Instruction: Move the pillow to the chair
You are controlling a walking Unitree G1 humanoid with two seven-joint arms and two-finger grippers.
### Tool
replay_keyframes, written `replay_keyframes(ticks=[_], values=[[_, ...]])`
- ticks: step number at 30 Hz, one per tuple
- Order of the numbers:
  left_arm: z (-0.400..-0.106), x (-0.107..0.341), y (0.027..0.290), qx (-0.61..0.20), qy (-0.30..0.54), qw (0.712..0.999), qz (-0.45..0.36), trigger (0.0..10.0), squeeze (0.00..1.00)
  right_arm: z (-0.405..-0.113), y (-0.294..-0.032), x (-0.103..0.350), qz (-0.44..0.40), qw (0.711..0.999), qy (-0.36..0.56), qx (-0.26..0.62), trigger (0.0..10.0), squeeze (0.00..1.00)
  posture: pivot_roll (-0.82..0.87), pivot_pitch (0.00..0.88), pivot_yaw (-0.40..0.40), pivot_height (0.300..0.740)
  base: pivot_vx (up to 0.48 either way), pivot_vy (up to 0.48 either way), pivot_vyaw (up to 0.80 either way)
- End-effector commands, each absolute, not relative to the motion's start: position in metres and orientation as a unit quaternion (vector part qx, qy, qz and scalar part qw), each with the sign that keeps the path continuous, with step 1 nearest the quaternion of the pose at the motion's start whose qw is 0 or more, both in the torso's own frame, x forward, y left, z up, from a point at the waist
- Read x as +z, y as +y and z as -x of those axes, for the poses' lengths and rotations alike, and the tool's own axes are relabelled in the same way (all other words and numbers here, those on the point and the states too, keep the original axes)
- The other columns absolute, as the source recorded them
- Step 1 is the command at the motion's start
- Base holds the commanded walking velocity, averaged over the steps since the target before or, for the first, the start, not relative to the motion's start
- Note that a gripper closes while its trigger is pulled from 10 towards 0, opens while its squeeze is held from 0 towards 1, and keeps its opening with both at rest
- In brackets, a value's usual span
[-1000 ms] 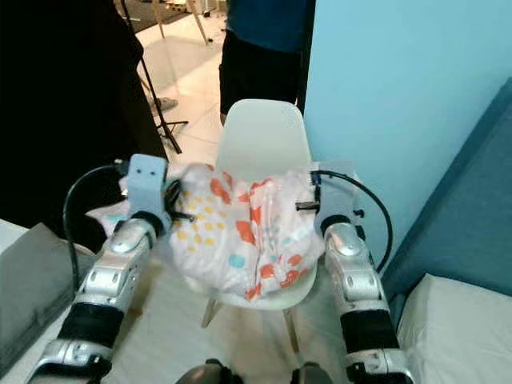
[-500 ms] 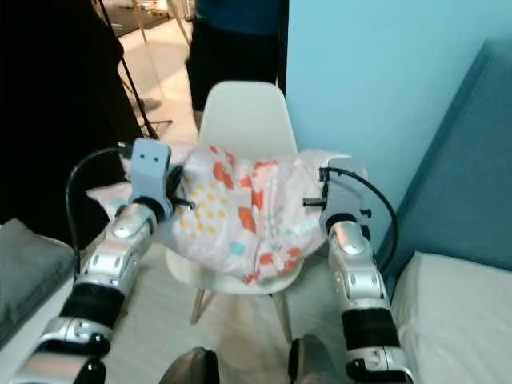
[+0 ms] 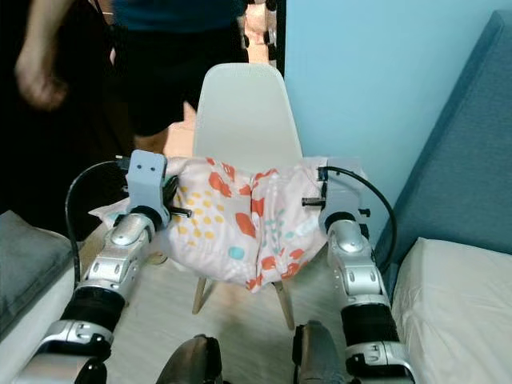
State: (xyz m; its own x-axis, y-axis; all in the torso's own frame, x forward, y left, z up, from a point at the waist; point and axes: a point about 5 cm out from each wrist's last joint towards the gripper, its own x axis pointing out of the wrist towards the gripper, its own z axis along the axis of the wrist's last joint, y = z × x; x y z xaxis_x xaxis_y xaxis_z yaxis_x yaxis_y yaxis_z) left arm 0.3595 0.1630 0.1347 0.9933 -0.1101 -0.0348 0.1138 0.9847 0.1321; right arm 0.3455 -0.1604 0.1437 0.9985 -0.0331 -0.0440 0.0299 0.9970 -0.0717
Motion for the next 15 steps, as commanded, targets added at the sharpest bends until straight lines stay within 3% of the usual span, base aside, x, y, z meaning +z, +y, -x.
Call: replay_keyframes(ticks=[1,11,15], values=[[-0.363,0.142,0.162,-0.067,-0.008,0.994,-0.081,10.0,0.00,-0.350,-0.154,0.155,0.035,0.999,-0.009,-0.006,10.0,0.00,0.01,0.102,0.018,0.612,0.000,0.000,0.00],[-0.382,0.153,0.163,-0.093,-0.007,0.987,-0.128,10.0,0.00,-0.369,-0.157,0.168,0.042,0.999,-0.027,-0.016,10.0,0.00,-0.01,0.122,0.016,0.603,0.000,0.000,0.00],[-0.395,0.176,0.165,-0.091,-0.027,0.985,-0.145,10.0,0.00,-0.381,-0.158,0.184,0.052,0.997,-0.052,-0.020,10.0,0.00,-0.02,0.139,0.006,0.593,0.000,0.000,0.00]])
